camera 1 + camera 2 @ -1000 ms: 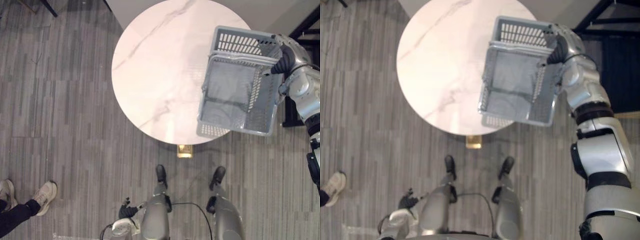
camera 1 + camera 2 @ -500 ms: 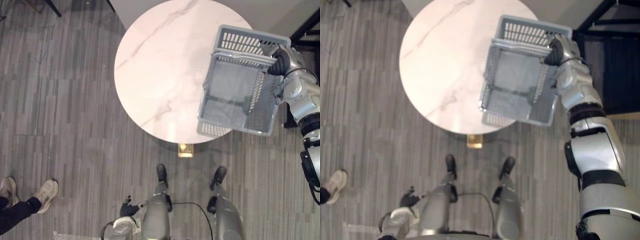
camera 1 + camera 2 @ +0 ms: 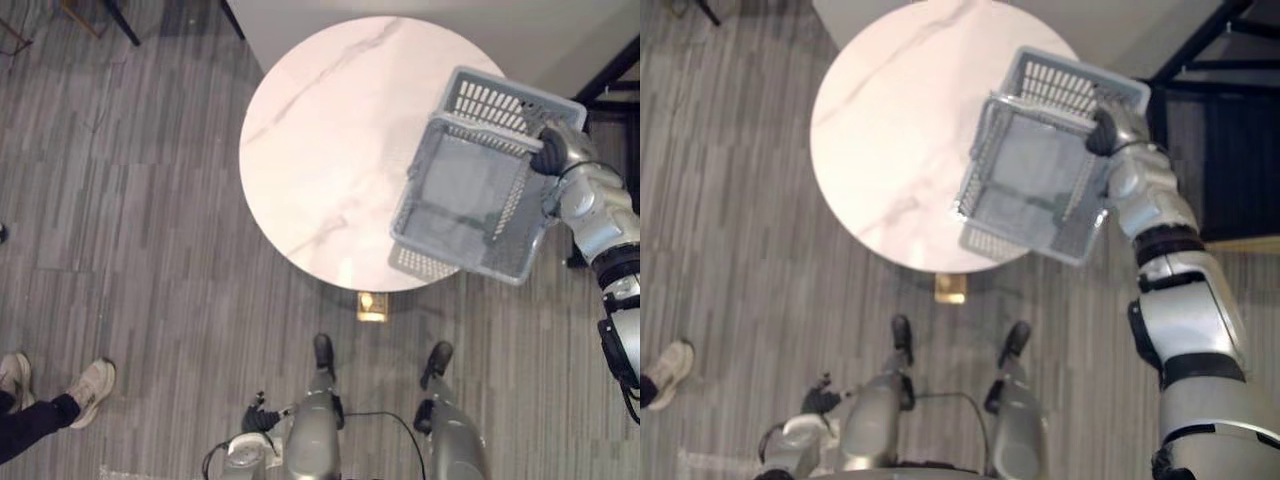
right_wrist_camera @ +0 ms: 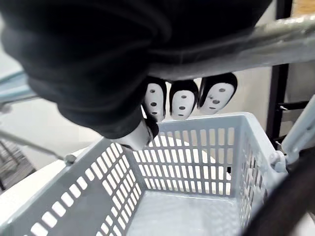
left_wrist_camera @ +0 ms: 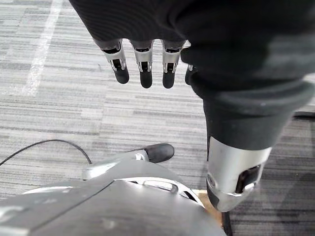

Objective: Pick vegetable in the basket

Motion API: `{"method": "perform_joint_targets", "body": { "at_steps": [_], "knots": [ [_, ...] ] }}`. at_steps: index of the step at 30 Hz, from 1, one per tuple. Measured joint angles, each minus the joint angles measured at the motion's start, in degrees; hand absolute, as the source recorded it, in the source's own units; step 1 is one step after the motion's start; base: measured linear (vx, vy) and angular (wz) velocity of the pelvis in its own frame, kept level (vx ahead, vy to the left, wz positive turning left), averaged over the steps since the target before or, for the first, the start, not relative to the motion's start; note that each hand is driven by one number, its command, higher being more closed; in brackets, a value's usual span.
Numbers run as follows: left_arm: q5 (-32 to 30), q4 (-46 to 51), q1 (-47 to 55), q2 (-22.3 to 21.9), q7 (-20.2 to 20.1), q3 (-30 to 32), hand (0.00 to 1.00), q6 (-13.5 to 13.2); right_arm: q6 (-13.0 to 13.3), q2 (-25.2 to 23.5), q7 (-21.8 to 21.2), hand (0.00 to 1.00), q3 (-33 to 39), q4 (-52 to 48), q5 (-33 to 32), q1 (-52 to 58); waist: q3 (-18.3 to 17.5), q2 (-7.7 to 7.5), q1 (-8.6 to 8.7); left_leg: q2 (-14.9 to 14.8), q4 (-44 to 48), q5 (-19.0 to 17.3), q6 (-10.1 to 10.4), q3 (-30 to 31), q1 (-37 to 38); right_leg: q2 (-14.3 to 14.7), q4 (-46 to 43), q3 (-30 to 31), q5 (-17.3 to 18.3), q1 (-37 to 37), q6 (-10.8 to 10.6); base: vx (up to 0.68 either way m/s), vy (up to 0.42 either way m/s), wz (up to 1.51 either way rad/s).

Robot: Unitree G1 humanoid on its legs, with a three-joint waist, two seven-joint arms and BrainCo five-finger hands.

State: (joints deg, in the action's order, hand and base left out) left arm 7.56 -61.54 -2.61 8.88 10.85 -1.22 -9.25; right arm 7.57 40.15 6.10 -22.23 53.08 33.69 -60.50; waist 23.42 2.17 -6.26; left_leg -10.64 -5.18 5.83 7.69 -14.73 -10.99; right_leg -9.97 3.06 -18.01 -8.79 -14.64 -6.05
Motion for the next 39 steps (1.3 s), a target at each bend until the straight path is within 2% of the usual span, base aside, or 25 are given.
{"method": "perform_joint_targets", "body": {
  "at_steps": [3, 6, 9, 12, 14, 19, 23, 28, 30, 33, 35, 38, 39],
  "knots": [
    [-1.64, -0.02, 0.01, 0.00, -0.09, 0.91, 0.00, 0.70, 0.39, 0.13, -2.04, 1.00, -3.69, -7.69, 0.05, 2.62, -0.14, -0.26, 1.22, -0.15, -0.17, 0.00, 0.00, -0.66, 1.09, 0.20, 0.00, 0.78, -0.01, 0.53, 0.00, 0.03, -0.005, -0.12],
    [-2.24, -0.06, 0.08, 0.02, -0.32, 1.85, 0.00, 1.13, 1.24, 0.21, -3.71, 1.00, -5.72, -13.50, 0.05, 5.81, -0.47, -0.90, 1.45, -0.37, -0.19, -0.01, 0.00, -1.11, 2.80, 0.45, 0.01, 1.56, -0.01, 1.77, -0.01, 0.03, -0.010, -0.13],
    [-3.58, -0.14, 0.30, 0.52, -1.11, 4.25, 0.00, 1.22, 2.39, 1.59, -4.84, 1.00, -7.51, -21.15, 0.03, 9.84, -1.99, -3.30, 1.72, -0.65, -0.20, -0.02, 0.02, -2.09, 4.08, 0.83, 0.02, 2.62, -0.01, 2.28, 0.00, 0.01, -0.009, -0.17],
    [-4.61, -0.17, 1.26, 1.42, -2.07, 6.21, 0.00, 2.08, 4.23, 4.15, -6.28, 1.00, -7.49, -28.31, -1.58, 14.57, -4.15, -5.77, 3.12, -0.61, -0.20, -0.11, 0.09, -2.13, 5.14, 0.85, 0.75, 2.79, -0.01, 3.62, -0.01, 0.00, 0.000, 0.00],
    [-6.27, -0.35, 2.85, 1.75, -2.43, 7.10, 0.00, 2.29, 5.47, 6.48, -7.64, 1.00, -7.49, -33.31, -3.32, 19.29, -7.35, -6.91, 3.99, -0.65, -0.22, -0.43, 0.27, -2.13, 5.64, 0.94, 1.04, 2.88, 0.01, 4.20, -0.04, 0.00, 0.000, 0.00],
    [-6.66, -2.16, 5.42, 1.53, -3.35, 8.22, 0.00, 2.38, 7.18, 10.50, -10.57, 1.00, -7.38, -41.64, -6.90, 27.72, -11.55, -7.11, 4.56, -0.64, -0.26, -1.10, 0.52, -3.25, 8.02, 1.08, 1.85, 4.31, -0.15, 6.01, -0.35, 0.00, 0.000, -0.11],
    [-8.65, -2.50, 7.86, 1.07, -4.65, 8.41, 0.00, 2.50, 9.32, 12.74, -13.27, 1.00, -7.21, -44.70, -10.15, 34.28, -14.55, -6.45, 5.04, -0.54, -0.25, -1.26, 0.72, -3.54, 8.28, 1.10, 2.11, 4.77, -0.18, 6.07, -0.45, 0.00, -0.001, -0.07],
    [-8.89, -2.40, 9.68, 0.57, -4.95, 8.99, 0.00, 2.58, 9.72, 13.04, -15.24, 1.00, -6.76, -45.32, -10.11, 39.63, -15.30, -6.50, 5.10, -0.49, -0.25, -1.57, 1.09, -3.99, 9.88, 1.09, 2.11, 5.28, -0.19, 7.36, -0.47, 0.01, -0.004, -0.04],
    [-8.93, -2.39, 10.17, 0.36, -4.97, 9.03, 0.00, 3.03, 10.04, 12.94, -15.40, 1.00, -4.97, -45.36, -10.10, 42.99, -16.07, -6.49, 4.79, -0.40, -0.24, -2.03, 1.12, -5.11, 11.31, 1.09, 2.06, 6.22, -0.18, 8.10, -0.48, 0.03, -0.002, -0.19],
    [-8.99, -2.30, 10.77, 0.34, -4.98, 8.90, 0.00, 3.19, 10.17, 12.57, -15.21, 1.00, -1.45, -45.48, -10.07, 47.22, -16.55, -6.34, 5.19, -0.24, -0.23, -2.78, 1.09, -6.20, 13.19, 0.94, 0.64, 7.41, 0.24, 8.54, -0.77, 0.03, 0.008, -0.22],
    [-9.27, -2.40, 11.38, 0.61, -4.98, 8.02, 0.00, 3.30, 9.94, 11.33, -14.95, 1.00, 2.13, -46.07, -9.22, 50.98, -16.69, -6.55, 6.53, 0.36, -0.23, -3.40, 0.92, -7.81, 15.00, 0.15, -4.58, 9.39, 2.54, 6.76, -1.26, 0.02, 0.038, -0.32],
    [-11.08, -2.38, 11.17, 1.73, -4.98, 5.63, 0.00, 3.36, 9.35, 10.53, -14.74, 1.00, 4.88, -49.11, -8.67, 53.99, -16.73, -7.17, 7.68, 1.93, -0.25, -4.49, 0.48, -11.51, 15.61, -0.69, -8.12, 13.72, 2.56, 3.43, -1.71, -0.02, 0.079, -0.66],
    [-11.12, -2.40, 10.78, 2.54, -5.03, 4.74, 0.00, 3.26, 9.25, 10.50, -14.29, 1.00, 5.45, -51.40, -7.66, 55.69, -16.99, -7.82, 8.16, 3.03, -0.43, -5.10, 0.06, -13.54, 15.77, -1.24, -8.25, 15.16, 2.27, 2.02, -2.15, -0.06, 0.074, -0.62]
  ]
}}
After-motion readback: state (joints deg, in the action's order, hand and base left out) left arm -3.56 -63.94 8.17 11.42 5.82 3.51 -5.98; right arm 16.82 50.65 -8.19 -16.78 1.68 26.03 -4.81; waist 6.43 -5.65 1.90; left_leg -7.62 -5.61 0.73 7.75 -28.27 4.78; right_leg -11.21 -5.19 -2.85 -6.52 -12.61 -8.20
